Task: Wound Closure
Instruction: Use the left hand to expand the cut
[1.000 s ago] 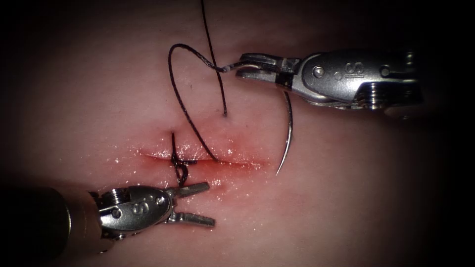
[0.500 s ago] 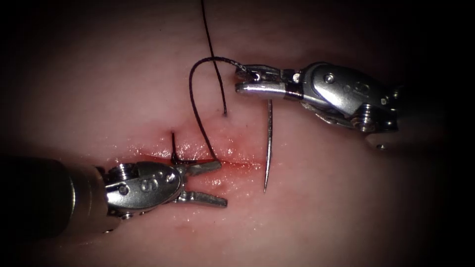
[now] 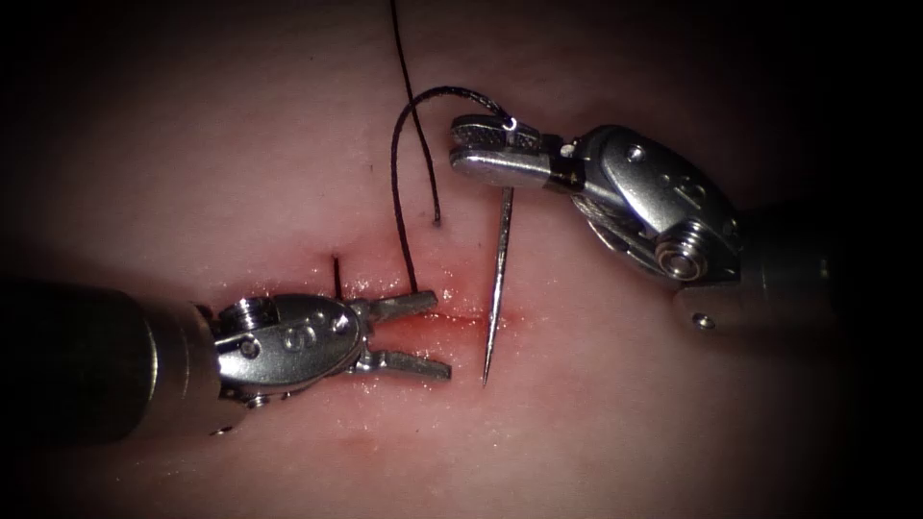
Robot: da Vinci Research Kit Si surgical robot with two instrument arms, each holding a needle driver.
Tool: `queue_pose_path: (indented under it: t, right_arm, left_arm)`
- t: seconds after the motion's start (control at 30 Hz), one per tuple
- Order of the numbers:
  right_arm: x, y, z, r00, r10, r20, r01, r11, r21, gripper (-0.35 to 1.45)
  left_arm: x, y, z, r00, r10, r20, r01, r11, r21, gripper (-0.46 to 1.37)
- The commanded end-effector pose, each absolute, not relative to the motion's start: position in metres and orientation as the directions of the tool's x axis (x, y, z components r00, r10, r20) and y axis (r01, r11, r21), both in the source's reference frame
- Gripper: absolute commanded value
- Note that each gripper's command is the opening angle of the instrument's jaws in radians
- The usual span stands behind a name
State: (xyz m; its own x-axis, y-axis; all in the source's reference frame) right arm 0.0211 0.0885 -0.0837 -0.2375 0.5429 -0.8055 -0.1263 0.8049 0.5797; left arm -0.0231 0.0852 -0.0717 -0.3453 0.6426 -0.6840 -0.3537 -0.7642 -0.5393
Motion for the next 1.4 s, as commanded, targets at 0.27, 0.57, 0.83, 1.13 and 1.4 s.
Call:
queue_pose_path:
  t: [0.27, 0.57, 0.83, 1.13, 1.4]
  right_arm:
    - [0.021, 0.0887, -0.0833, -0.247, 0.546, -0.801, -0.118, 0.803, 0.584, -0.35]
    - [0.0209, 0.0886, -0.0835, -0.249, 0.547, -0.799, -0.118, 0.802, 0.585, -0.35]
    - [0.0209, 0.0887, -0.0835, -0.243, 0.549, -0.8, -0.125, 0.8, 0.587, -0.35]
    - [0.0209, 0.0881, -0.0836, -0.245, 0.546, -0.801, -0.13, 0.8, 0.585, -0.35]
    - [0.0209, 0.0877, -0.0837, -0.244, 0.545, -0.802, -0.131, 0.801, 0.584, -0.35]
  left_arm:
    - [-0.0226, 0.0852, -0.0708, -0.343, 0.639, -0.688, -0.35, -0.767, -0.537, 0.47]
    - [-0.0214, 0.085, -0.068, -0.448, 0.653, -0.611, -0.351, -0.757, -0.551, 0.23]
    - [-0.0212, 0.0854, -0.0673, -0.525, 0.661, -0.537, -0.379, -0.746, -0.548, 0.07]
    - [-0.0218, 0.0868, -0.0659, -0.569, 0.69, -0.448, -0.437, -0.715, -0.546, -0.16]
    - [-0.022, 0.0867, -0.0642, -0.639, 0.673, -0.372, -0.451, -0.72, -0.528, -0.21]
